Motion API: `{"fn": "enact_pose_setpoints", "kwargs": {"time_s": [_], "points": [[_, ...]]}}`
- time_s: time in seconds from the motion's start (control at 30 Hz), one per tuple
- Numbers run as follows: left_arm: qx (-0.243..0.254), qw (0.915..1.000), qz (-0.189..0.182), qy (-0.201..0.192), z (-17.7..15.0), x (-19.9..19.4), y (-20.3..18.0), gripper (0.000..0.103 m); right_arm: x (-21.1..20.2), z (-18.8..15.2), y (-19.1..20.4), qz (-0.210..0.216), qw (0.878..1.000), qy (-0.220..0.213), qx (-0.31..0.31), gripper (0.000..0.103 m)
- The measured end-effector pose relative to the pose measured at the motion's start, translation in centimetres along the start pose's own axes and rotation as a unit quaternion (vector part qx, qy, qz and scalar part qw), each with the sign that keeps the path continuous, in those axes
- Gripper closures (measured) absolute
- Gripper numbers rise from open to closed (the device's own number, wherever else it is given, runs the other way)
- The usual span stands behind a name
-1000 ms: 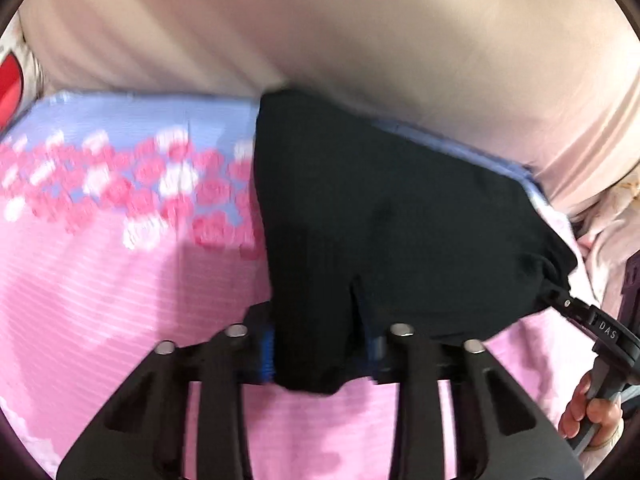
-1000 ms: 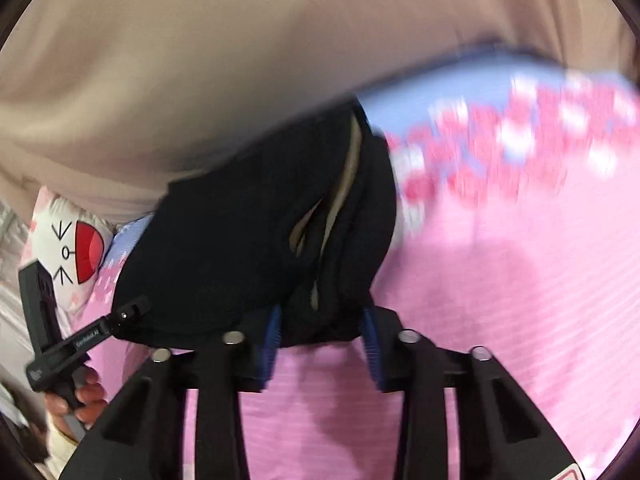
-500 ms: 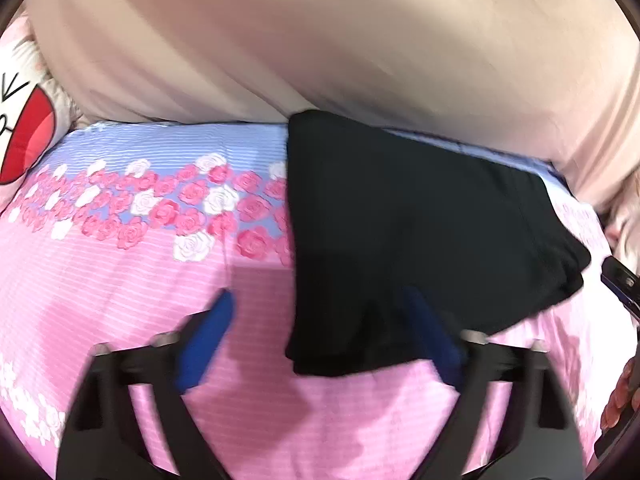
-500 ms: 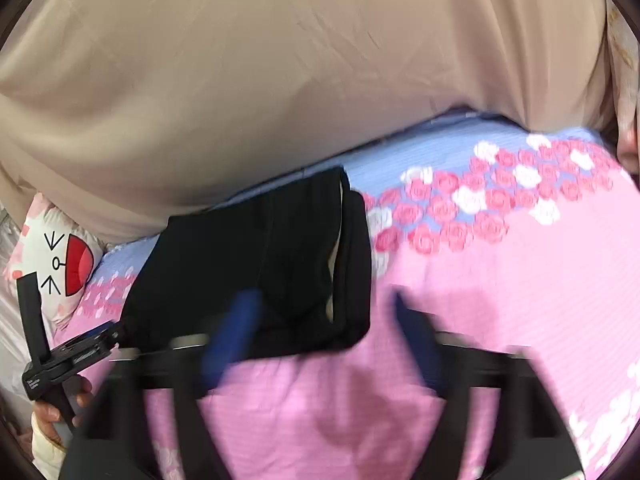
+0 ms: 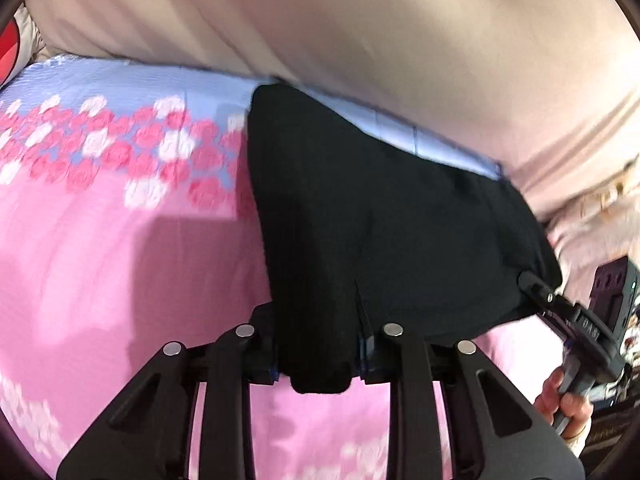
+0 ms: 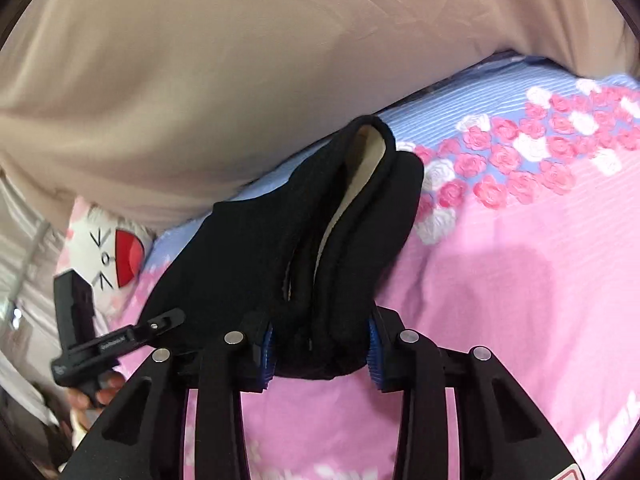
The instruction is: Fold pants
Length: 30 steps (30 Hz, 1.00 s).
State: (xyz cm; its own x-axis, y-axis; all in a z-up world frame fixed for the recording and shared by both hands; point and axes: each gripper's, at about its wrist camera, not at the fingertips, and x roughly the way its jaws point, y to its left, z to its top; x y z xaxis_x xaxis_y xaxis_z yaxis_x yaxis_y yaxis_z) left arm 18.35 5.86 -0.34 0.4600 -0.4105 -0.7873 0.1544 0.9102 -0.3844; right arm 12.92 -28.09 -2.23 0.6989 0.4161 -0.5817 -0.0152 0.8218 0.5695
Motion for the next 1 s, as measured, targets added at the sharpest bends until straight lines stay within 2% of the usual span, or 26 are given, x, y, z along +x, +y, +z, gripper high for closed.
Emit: {"fn": "enact_pose_setpoints", "kwargs": {"time_s": [0.03,0.07,0.1,0.17,0.2,0.27,0.3,0.37,0.43,0.5,0.57,0.63,0.7,0.77,0.9,1.0], "points": [[0.003,0.9999,0.008,0.007,-0.6,0.4,0.0,0.071,0.3,-0.7,-0.3,-0.012,1.0,0.003,0.004,0.062],[0.008,0.9995,0.03,0.007,-1.2,1.0,0.0,0.058,1.3,-1.5,-1.0,-0.038,0.999,0.013,0.004,0.056],[0.011,0.9986,0.051,0.0,-1.4,1.2,0.0,0.055,2.2,-2.1,-1.9,-0.059,0.998,0.024,0.011,0.049],[0.016,0.9973,0.07,-0.015,-1.5,0.0,-0.6,0.054,1.5,-2.1,-2.7,-0.037,0.997,0.02,0.059,0.049],[0.022,0.9965,0.076,-0.028,-1.4,-0.9,-1.0,0.055,0.4,-2.0,-2.2,-0.042,0.997,0.003,0.057,0.05],[0.04,0.9923,0.095,-0.07,-1.1,-2.8,-2.1,0.055,-2.5,-1.9,0.7,-0.09,0.994,-0.061,-0.01,0.079],[0.053,0.9892,0.105,-0.088,-0.8,-3.4,-3.0,0.055,-3.1,-1.8,2.1,-0.104,0.991,-0.075,-0.036,0.101],[0.075,0.9865,0.111,-0.095,-0.7,-3.0,-4.2,0.055,-2.5,-1.7,4.0,-0.098,0.991,-0.069,-0.067,0.103],[0.094,0.9843,0.129,-0.075,-0.6,-0.3,-4.9,0.054,0.4,-2.0,4.7,-0.127,0.987,-0.037,-0.093,0.103],[0.12,0.9751,0.172,-0.074,-0.9,1.6,-5.1,0.053,3.3,-2.8,3.3,-0.156,0.983,-0.01,-0.097,0.103],[0.135,0.9682,0.192,-0.088,-1.4,1.6,-5.7,0.054,2.2,-3.1,2.5,-0.146,0.986,-0.022,-0.081,0.103],[0.141,0.9671,0.189,-0.096,-2.0,0.2,-6.2,0.054,0.1,-3.0,2.8,-0.144,0.985,-0.032,-0.087,0.102],[0.132,0.9718,0.169,-0.098,-2.4,-1.1,-6.5,0.054,-1.2,-3.4,4.1,-0.146,0.983,-0.048,-0.101,0.098],[0.129,0.9721,0.166,-0.104,-2.9,-1.9,-6.6,0.054,-2.6,-4.3,5.0,-0.141,0.982,-0.063,-0.108,0.098],[0.124,0.9708,0.174,-0.109,-4.0,-2.7,-6.5,0.054,-2.9,-5.9,6.5,-0.158,0.977,-0.073,-0.125,0.098],[0.112,0.9719,0.176,-0.108,-5.0,-3.5,-6.1,0.054,-2.8,-6.8,6.8,-0.156,0.977,-0.068,-0.126,0.098]]}}
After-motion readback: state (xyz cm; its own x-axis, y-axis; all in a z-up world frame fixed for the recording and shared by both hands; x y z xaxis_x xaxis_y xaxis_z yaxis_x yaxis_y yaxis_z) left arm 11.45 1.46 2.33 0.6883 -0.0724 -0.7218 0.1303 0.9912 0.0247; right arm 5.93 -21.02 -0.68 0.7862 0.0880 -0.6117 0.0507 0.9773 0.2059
